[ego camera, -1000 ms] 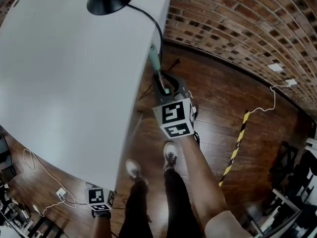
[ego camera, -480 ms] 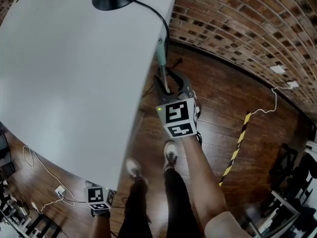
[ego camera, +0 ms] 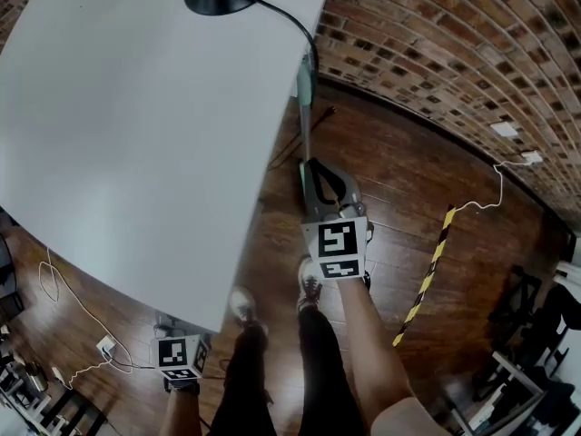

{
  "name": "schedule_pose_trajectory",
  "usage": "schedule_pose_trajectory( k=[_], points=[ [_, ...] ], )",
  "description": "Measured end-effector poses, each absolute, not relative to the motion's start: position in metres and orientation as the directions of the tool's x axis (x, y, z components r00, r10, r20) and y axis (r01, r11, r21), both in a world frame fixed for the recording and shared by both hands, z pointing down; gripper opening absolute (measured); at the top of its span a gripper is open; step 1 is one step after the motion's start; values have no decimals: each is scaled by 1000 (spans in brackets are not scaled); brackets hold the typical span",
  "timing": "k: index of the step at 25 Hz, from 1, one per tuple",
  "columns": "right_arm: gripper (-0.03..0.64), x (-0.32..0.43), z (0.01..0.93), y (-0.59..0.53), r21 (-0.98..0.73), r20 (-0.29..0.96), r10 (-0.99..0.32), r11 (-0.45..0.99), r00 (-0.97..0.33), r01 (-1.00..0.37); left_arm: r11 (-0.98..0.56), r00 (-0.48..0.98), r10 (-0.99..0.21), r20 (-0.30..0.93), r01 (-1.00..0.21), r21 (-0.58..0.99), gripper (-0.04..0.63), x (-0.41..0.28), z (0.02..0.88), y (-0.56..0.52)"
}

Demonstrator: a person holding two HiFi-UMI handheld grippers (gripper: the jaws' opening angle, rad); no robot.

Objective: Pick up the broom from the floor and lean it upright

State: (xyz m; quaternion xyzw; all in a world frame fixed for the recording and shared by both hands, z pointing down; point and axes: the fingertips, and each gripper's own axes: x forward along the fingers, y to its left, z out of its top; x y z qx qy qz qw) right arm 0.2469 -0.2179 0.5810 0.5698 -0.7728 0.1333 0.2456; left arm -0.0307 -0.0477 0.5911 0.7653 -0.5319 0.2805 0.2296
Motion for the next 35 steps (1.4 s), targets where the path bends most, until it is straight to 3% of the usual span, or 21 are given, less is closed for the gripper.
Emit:
schedule_pose_trajectory(
  k=[8, 16, 35],
  points=[
    [14, 249, 560, -156, 51, 559, -808, 256, -184, -965, -342, 282, -724, 629, -939, 29, 2, -46, 547, -53],
    [14, 255, 463, -107, 67, 520, -842, 207, -143, -976, -394, 313, -764, 564, -919, -24, 1, -49, 460, -47],
    [12, 262, 214, -39, 94, 309, -944, 151, -116, -984, -470, 462, -871, 166, -883, -7, 2, 14, 190, -84]
  ],
)
